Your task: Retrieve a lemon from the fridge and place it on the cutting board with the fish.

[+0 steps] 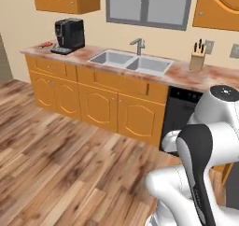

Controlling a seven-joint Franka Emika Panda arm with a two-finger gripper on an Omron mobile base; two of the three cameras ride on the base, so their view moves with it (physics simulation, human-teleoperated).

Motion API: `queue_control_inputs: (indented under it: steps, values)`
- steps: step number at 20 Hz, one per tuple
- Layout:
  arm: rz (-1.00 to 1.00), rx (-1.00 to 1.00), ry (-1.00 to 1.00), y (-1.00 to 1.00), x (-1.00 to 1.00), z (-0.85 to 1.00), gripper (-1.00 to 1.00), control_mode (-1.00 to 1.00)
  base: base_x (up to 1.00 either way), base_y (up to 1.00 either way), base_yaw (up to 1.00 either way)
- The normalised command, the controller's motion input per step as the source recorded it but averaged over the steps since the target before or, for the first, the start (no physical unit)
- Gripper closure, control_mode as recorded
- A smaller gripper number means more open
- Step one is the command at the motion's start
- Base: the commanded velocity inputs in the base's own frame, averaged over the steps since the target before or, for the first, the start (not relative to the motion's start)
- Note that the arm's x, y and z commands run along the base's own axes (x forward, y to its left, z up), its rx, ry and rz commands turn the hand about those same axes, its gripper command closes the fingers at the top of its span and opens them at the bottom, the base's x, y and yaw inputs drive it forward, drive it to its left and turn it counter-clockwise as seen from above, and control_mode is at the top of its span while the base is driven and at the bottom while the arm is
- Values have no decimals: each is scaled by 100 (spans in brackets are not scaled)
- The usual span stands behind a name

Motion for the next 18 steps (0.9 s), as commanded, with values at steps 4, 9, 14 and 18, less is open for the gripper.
queue_control_inputs:
  steps: [4,9,14,18]
  values:
    - [0,0,0,0,0,0,100,100,-56,100,47]
    - [0,0,0,0,0,0,100,100,-28,76,70]
    - [0,0,0,0,0,0,100,100,10,13,59]
    - [0,0,0,0,0,0,100,100,21,-51,38]
